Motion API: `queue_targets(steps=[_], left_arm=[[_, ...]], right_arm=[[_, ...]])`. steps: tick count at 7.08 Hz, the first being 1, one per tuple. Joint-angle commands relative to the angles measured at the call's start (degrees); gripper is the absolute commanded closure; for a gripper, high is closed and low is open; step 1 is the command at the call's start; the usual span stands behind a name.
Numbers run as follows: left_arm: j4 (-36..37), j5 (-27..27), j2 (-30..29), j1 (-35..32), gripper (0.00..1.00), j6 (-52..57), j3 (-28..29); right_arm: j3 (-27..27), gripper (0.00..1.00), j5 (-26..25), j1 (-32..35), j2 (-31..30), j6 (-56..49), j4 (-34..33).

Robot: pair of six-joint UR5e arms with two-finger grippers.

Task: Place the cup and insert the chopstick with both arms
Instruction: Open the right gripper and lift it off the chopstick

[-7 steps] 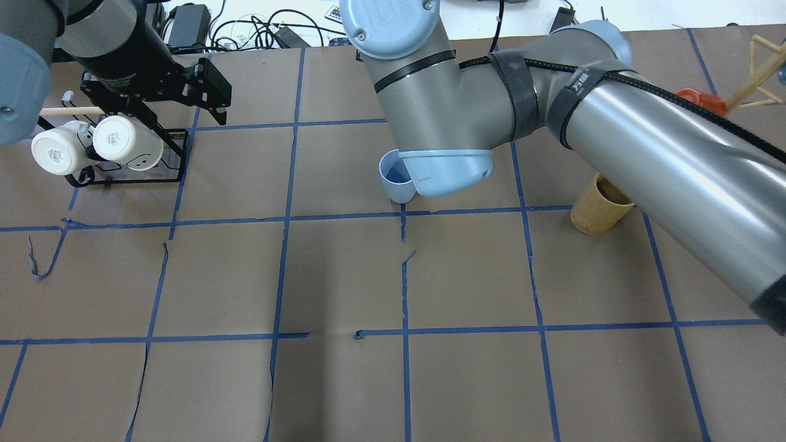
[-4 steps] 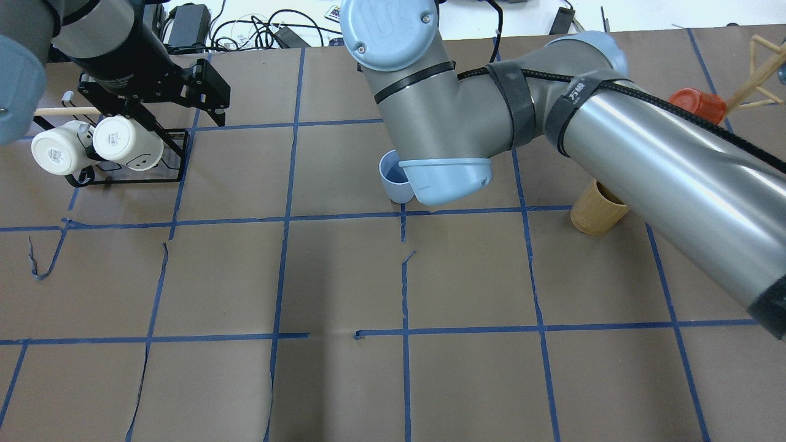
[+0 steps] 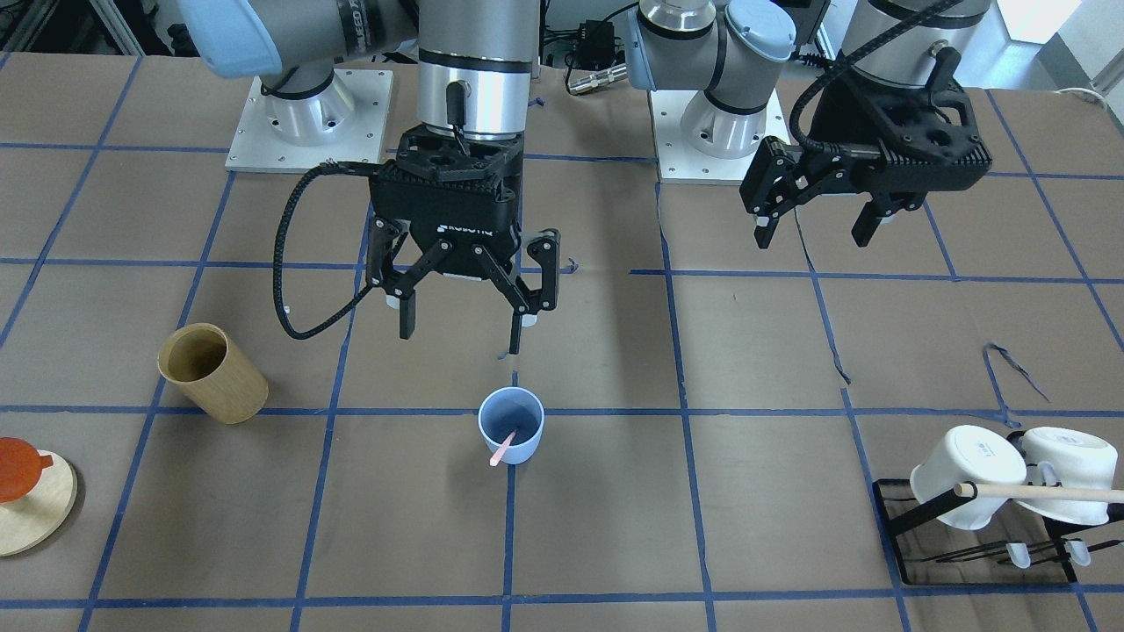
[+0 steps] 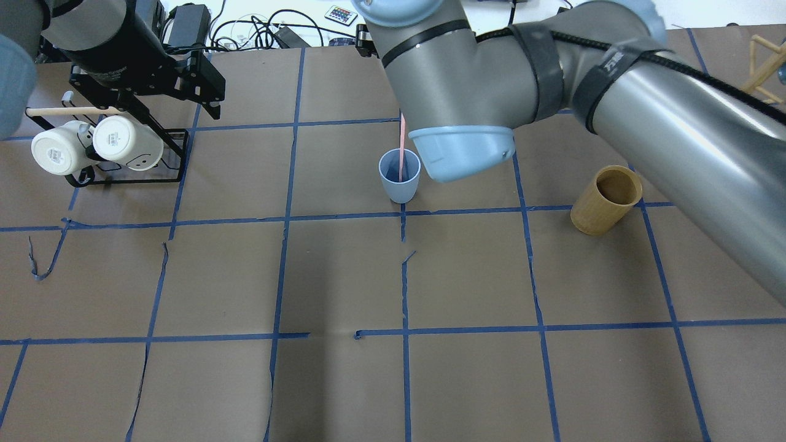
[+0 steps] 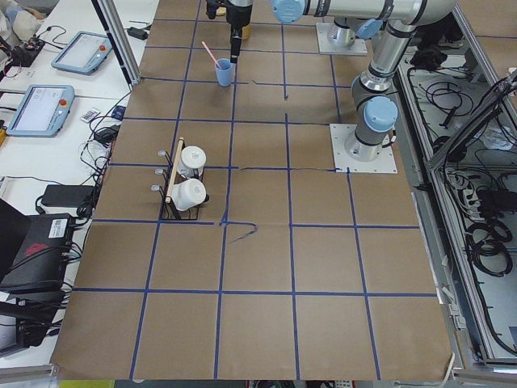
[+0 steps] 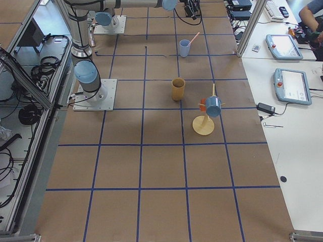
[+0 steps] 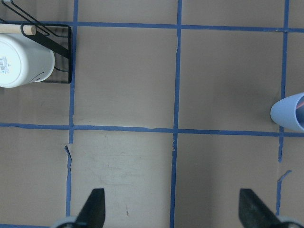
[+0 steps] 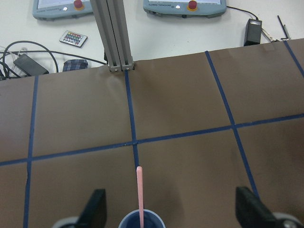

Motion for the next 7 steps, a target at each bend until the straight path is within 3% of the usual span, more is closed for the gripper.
queue_targets(steps=[1,2,4,7], left_arm=[[0.11,-0.13,0.35,0.01,0.0,-0.02,0.29],[0.03,-0.65,0.62,-0.08,0.0,-0.02,0.12],[-0.59,-0.57,1.84,-0.17,0.0,-0.02,-0.32],[-0.77,-0.66,2.29,-0.25,0.0,-0.02,-0.85]], right_arm=[[-5.02,0.0,0.47,-2.31,-2.53,-1.91,15.36],[-5.12,0.0,3.26,-3.81,-3.76,-3.91,19.68],[-5.03,0.0,12.9,-13.35,-5.44,-11.98,31.44],[-4.68,0.0,13.57,-21.28,-5.53,-20.88,38.33]])
